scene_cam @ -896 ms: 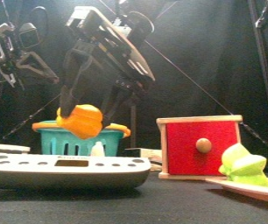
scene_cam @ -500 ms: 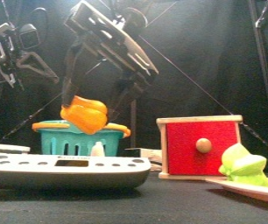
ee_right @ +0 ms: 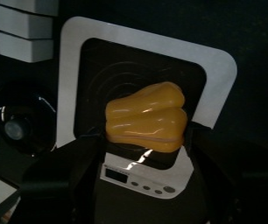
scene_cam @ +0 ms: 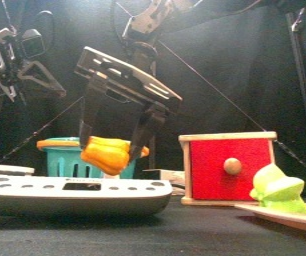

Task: Reorient squash for cutting

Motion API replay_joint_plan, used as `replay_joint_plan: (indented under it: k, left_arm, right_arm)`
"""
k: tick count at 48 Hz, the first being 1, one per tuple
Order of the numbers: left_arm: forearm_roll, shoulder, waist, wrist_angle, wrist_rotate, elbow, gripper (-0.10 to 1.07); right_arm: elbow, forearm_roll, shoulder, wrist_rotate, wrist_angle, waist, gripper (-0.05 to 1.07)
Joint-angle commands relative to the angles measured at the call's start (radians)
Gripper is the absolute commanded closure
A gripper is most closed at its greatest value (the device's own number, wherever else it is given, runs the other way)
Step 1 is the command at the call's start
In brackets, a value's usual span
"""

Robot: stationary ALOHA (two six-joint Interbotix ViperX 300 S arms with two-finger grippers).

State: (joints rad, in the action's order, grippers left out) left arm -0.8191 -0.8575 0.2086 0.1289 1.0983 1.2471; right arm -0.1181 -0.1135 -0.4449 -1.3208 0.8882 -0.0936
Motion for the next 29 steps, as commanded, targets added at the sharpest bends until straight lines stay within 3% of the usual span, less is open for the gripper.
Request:
replay_joint_plan:
  k: [1,29]
  left_arm:
    - [0.0,0.0,0.002,0.003,-0.002,-0.015,0.53]
    - [0.0,0.002,0.003,0.003,-0.002,-0.012,0.53]
  right_arm:
    - [-0.028,-0.003,0.026,-0.011,0.0,0.002,0.16]
    - [-0.058,-0.005,0.003,-0.018,0.005,-0.005,0.13]
